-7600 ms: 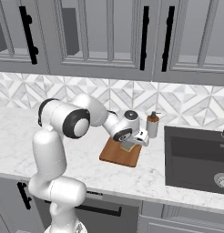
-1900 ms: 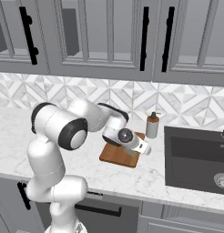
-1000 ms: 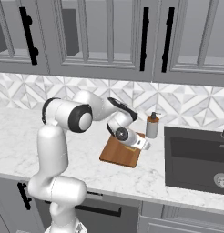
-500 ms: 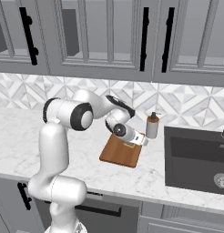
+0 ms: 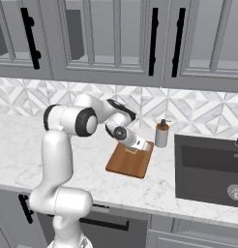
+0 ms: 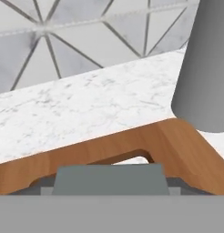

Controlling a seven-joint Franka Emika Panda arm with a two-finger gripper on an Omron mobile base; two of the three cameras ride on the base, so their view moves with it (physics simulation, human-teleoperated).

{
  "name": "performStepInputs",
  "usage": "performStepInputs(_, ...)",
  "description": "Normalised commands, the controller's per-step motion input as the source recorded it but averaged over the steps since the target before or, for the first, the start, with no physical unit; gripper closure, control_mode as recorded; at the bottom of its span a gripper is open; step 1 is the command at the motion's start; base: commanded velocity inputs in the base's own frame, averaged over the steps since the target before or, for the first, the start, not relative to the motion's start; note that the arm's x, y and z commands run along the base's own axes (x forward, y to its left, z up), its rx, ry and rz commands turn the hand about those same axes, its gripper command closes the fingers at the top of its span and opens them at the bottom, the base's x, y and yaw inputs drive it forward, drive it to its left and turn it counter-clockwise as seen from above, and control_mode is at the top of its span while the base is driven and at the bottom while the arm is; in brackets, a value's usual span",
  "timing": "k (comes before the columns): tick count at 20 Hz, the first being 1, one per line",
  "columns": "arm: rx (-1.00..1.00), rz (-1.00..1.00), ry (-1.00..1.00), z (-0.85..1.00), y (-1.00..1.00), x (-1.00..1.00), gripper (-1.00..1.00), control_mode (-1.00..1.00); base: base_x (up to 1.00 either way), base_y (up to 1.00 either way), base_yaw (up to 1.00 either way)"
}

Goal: Pick up the sponge from the counter and clean the cutting board by briefly scrubbing or pressing down on the cutting board. Once finished, release the sponge.

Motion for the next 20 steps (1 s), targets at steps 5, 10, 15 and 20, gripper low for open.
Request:
performStepInputs(5,0.0,0.0,0.0,-0.1,0.04,-0.35,1.0,-1.0,0.0,0.0,0.0)
performStepInputs(10,-0.05,0.0,-0.04,-0.33,-0.05,-0.57,1.0,-1.0,0.0,0.0,0.0)
performStepInputs(15,-0.06,0.0,-0.01,-0.46,-0.23,-0.54,1.0,-1.0,0.0,0.0,0.0)
performStepInputs(20,-0.09,0.0,0.0,-0.59,-0.1,-0.21,1.0,-1.0,0.0,0.0,0.0)
